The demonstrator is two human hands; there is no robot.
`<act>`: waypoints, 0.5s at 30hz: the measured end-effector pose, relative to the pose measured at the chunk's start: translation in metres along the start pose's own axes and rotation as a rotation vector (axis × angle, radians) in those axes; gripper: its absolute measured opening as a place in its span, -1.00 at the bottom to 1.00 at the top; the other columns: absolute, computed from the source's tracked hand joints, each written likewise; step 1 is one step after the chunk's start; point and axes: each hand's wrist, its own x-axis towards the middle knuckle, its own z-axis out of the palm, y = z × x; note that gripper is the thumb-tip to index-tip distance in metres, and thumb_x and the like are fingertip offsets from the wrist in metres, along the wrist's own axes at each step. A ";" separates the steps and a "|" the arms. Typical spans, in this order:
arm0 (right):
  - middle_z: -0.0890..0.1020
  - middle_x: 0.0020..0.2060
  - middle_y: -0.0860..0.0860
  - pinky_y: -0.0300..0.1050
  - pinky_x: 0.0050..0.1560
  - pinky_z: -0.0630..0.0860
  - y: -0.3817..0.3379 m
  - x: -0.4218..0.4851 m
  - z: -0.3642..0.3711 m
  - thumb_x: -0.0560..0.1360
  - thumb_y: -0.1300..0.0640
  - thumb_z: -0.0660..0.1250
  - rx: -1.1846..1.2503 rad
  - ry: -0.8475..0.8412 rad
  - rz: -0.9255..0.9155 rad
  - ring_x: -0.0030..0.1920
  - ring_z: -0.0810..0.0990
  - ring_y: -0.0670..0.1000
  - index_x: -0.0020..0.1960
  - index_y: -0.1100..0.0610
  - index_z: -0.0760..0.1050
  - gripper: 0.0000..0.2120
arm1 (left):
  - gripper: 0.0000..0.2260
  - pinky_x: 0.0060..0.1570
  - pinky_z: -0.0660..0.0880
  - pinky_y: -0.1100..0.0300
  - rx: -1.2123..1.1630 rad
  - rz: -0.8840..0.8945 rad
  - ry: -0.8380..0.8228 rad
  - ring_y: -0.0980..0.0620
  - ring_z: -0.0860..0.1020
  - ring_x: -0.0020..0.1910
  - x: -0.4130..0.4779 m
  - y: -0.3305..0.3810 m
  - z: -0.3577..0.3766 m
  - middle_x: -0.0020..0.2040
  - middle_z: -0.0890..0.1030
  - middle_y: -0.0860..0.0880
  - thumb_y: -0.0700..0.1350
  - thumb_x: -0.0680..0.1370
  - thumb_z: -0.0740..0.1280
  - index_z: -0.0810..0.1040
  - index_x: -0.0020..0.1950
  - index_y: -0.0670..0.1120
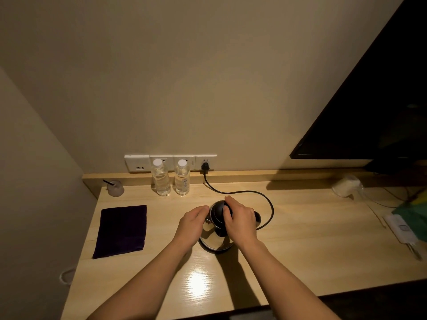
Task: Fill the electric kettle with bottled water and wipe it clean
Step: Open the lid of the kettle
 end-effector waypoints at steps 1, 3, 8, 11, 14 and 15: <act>0.63 0.35 0.03 0.09 0.43 0.48 0.001 0.000 -0.003 0.69 0.12 0.25 0.053 -0.020 0.033 0.36 0.58 0.10 0.47 0.09 0.50 -0.64 | -0.69 0.26 0.53 -0.07 0.000 -0.006 0.001 -0.05 0.66 0.09 -0.001 0.001 0.000 -0.08 0.75 0.03 0.11 0.68 0.21 0.74 -0.06 0.13; 0.60 0.39 -0.01 -0.06 0.45 0.43 0.005 0.001 -0.011 0.71 0.13 0.22 0.225 -0.052 0.087 0.43 0.51 0.01 0.51 0.03 0.46 -0.62 | -0.68 0.28 0.52 -0.06 -0.004 -0.012 -0.002 -0.03 0.66 0.11 -0.001 0.001 0.001 -0.04 0.75 0.02 0.09 0.70 0.20 0.74 -0.01 0.08; 0.56 0.36 -0.17 -0.34 0.41 0.37 0.011 0.002 -0.039 0.70 0.34 0.13 0.555 -0.126 0.104 0.39 0.45 -0.24 0.45 -0.14 0.50 -0.50 | -0.72 0.24 0.48 0.06 0.007 -0.009 0.004 0.03 0.61 0.18 -0.002 0.003 0.003 0.10 0.71 0.04 0.07 0.72 0.19 0.68 0.11 0.06; 0.60 0.29 -0.15 -0.41 0.25 0.46 0.013 0.007 -0.052 0.69 0.37 0.09 0.664 -0.157 0.170 0.32 0.51 -0.21 0.32 -0.12 0.60 -0.50 | -0.72 0.21 0.47 0.06 0.022 0.009 0.010 0.02 0.60 0.17 -0.004 0.003 0.004 0.11 0.71 0.03 0.06 0.71 0.19 0.68 0.16 0.02; 0.67 0.17 -0.18 -0.41 0.09 0.50 0.018 0.008 -0.060 0.72 0.23 0.11 0.748 -0.114 0.209 0.20 0.58 -0.25 0.22 -0.11 0.66 -0.60 | -0.72 0.13 0.48 0.14 0.044 0.019 0.033 0.03 0.60 0.16 -0.005 0.002 0.007 0.12 0.70 0.03 0.04 0.71 0.21 0.67 0.22 -0.02; 0.69 0.13 -0.19 -0.35 0.10 0.51 0.019 0.008 -0.061 0.73 0.15 0.13 0.763 -0.091 0.210 0.17 0.59 -0.25 0.20 -0.09 0.66 -0.66 | -0.74 0.06 0.47 0.21 0.041 0.020 0.044 0.06 0.59 0.14 -0.005 0.001 0.008 0.11 0.69 0.04 0.03 0.71 0.22 0.67 0.20 -0.01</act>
